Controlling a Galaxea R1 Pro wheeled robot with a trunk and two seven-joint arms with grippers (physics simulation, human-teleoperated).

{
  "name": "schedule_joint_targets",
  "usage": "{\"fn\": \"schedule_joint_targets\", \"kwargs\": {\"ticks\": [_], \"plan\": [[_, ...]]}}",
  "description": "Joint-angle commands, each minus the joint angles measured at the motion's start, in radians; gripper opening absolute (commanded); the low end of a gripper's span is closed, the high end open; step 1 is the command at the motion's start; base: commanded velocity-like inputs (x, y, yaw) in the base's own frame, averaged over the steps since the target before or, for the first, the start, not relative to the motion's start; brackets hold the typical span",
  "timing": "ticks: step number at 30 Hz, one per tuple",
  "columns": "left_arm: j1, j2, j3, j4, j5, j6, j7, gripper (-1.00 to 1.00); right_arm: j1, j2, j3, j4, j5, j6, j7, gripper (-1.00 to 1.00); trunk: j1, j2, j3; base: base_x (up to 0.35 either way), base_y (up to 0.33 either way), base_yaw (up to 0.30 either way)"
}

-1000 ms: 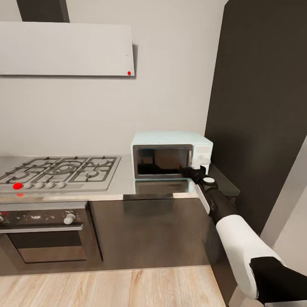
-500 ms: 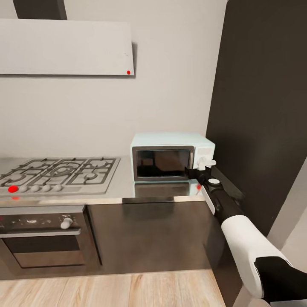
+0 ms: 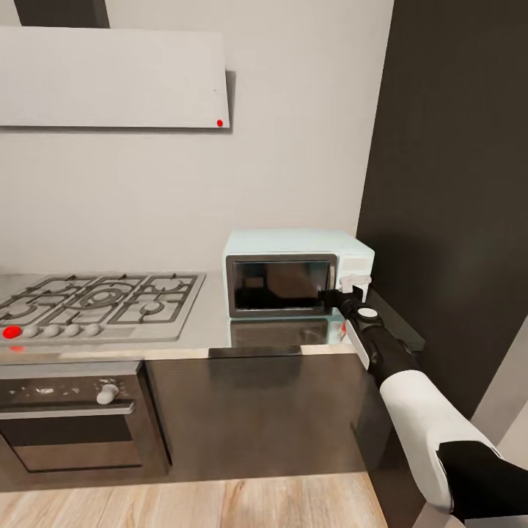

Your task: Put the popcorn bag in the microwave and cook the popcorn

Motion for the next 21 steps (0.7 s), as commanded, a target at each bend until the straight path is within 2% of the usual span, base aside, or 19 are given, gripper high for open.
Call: {"fn": "schedule_joint_targets", "kwargs": {"ticks": [1, 3, 11, 16, 21], "plan": [[0.001, 0.000, 0.004, -0.002, 0.001, -0.001, 0.000, 1.00, 0.000, 0.000, 0.001, 0.006, 0.005, 0.006, -0.001, 1.00, 0.000, 0.000, -0.001, 0.109, 0.000, 0.000], [0.001, 0.000, 0.004, -0.002, 0.001, -0.001, 0.000, 1.00, 0.000, 0.001, 0.001, 0.014, 0.005, 0.006, -0.001, 1.00, 0.000, 0.000, -0.001, 0.210, 0.000, 0.000], [0.001, 0.001, 0.004, -0.001, 0.002, -0.001, 0.000, 1.00, 0.000, 0.003, -0.003, 0.023, 0.002, 0.006, -0.004, 1.00, 0.000, 0.000, -0.001, 0.011, 0.000, 0.000], [0.001, 0.001, 0.004, -0.002, 0.002, -0.001, 0.000, 1.00, 0.000, 0.003, -0.009, 0.033, -0.040, 0.006, -0.010, 1.00, 0.000, 0.000, -0.001, 0.000, 0.000, 0.000], [0.001, 0.001, 0.004, -0.003, 0.002, -0.001, 0.000, 1.00, 0.000, 0.003, -0.011, 0.034, -0.050, 0.006, -0.016, 1.00, 0.000, 0.000, -0.001, 0.000, 0.000, 0.000]]}}
